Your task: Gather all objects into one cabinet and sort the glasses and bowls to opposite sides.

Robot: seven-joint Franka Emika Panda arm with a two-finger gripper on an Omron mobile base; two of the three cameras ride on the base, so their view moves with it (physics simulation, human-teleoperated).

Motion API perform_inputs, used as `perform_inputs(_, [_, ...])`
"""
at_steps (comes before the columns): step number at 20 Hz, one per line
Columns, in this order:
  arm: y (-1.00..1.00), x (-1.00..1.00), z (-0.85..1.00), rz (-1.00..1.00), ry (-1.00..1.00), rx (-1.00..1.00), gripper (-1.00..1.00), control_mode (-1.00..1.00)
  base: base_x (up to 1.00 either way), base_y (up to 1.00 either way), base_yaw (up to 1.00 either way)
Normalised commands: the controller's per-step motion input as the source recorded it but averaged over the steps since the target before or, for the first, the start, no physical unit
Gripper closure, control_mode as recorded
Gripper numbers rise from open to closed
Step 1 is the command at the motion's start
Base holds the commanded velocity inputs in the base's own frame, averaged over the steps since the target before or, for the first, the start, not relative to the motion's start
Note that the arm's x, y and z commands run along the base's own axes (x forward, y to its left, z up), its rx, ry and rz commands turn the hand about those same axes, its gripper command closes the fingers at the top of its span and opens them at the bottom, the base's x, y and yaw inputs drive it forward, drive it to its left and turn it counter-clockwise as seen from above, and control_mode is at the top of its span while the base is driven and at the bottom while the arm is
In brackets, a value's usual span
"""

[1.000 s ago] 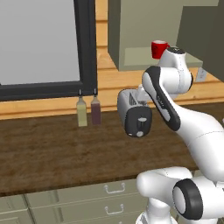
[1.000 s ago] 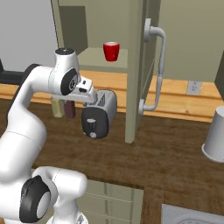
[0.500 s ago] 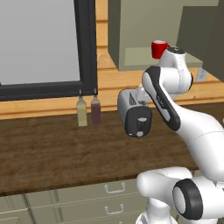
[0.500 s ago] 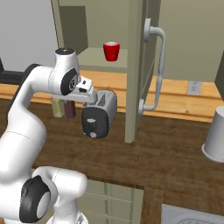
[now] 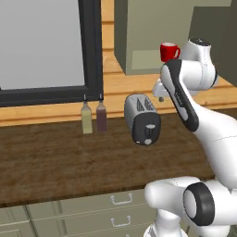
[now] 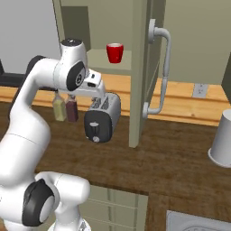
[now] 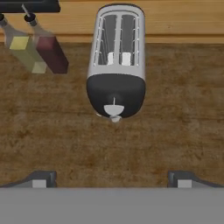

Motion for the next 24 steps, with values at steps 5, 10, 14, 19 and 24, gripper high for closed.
perform_inputs(5, [-0.36, 0.00, 0.62, 0.00, -0.04, 0.00, -1.00, -1.00, 0.00, 0.00, 0.00])
perform_inputs(10, [-0.26, 0.15, 0.71, 0.01, -0.01, 0.00, -1.00, -1.00, 0.00, 0.00, 0.00])
perform_inputs(14, [-0.31, 0.17, 0.62, 0.02, 0.00, 0.00, -1.00, -1.00, 0.00, 0.00, 0.00])
perform_inputs(19, [-0.27, 0.16, 0.51, 0.01, -0.01, 0.00, -1.00, -1.00, 0.00, 0.00, 0.00])
perform_inputs(24, [-0.18, 0.09, 0.26, 0.00, -0.05, 0.00, -1.00, -1.00, 0.00, 0.00, 0.00])
